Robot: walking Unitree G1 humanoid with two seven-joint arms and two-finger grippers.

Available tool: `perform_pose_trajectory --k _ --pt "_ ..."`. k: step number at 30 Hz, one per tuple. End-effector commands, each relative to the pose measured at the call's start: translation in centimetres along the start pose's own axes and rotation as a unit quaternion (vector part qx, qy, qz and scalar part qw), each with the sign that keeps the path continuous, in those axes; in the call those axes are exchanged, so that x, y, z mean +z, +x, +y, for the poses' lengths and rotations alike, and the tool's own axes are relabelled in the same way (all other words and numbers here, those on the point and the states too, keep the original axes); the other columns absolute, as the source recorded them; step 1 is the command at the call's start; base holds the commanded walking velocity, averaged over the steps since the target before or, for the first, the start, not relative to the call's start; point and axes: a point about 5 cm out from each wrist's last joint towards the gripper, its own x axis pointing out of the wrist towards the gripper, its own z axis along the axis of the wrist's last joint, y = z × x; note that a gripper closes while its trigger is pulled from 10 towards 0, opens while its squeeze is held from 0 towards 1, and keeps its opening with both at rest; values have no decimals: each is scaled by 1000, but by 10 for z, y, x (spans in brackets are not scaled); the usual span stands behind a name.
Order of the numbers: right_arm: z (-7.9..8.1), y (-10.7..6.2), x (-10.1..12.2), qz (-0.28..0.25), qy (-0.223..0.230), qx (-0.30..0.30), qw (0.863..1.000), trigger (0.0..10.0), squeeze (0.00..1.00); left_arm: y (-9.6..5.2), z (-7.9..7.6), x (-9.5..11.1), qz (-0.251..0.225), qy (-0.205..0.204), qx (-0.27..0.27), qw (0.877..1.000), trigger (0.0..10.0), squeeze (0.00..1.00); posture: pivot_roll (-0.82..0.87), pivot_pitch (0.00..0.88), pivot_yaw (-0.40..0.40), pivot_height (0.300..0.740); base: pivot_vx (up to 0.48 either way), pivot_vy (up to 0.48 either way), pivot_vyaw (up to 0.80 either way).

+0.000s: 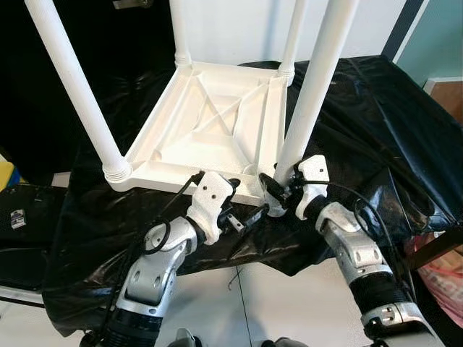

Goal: Building children table

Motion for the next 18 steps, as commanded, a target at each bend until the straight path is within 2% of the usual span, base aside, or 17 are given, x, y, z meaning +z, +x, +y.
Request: perform_pose_trajectory --k 1,2,4,5,8,9,11,14,18 --pt "-2 -8 -17 36 22 -75 996 10000 0 1 2 -7 9 -6 27 1000 10000 0 -12 76 -15 740 0 0 0" --pt "-2 -8 -17 36 22 -75 996 10000 0 1 2 -7 9 -6 27 1000 10000 0 -12 76 -15 740 0 0 0" --pt "2 -11 -21 42 42 -135 989 10000 0 1 0 -11 23 16 30 999 10000 0 -1 78 -17 740 0 0 0" --pt "2 -11 -21 42 42 -135 989 10000 0 1 0 -11 23 16 30 999 10000 0 -1 78 -17 740 0 0 0" --pt "7 -19 -32 68 50 -235 968 10000 0 -4 1 -14 30 20 32 999 10000 0 3 71 -21 740 0 0 0" --pt "7 -19 -32 68 50 -235 968 10000 0 -4 1 -14 30 20 32 999 10000 0 3 71 -21 740 0 0 0" --pt "12 -22 -38 82 72 -276 955 10000 0 -4 2 -14 30 33 47 998 10000 0 6 66 -22 740 0 0 0" --pt "17 -22 -37 79 87 -271 955 10000 0 -1 2 -15 32 39 60 997 10000 0 8 53 -19 740 0 0 0" --pt "18 -22 -36 78 76 -270 957 10000 0 1 0 -16 35 35 53 997 10000 0 12 49 -22 740 0 0 0"
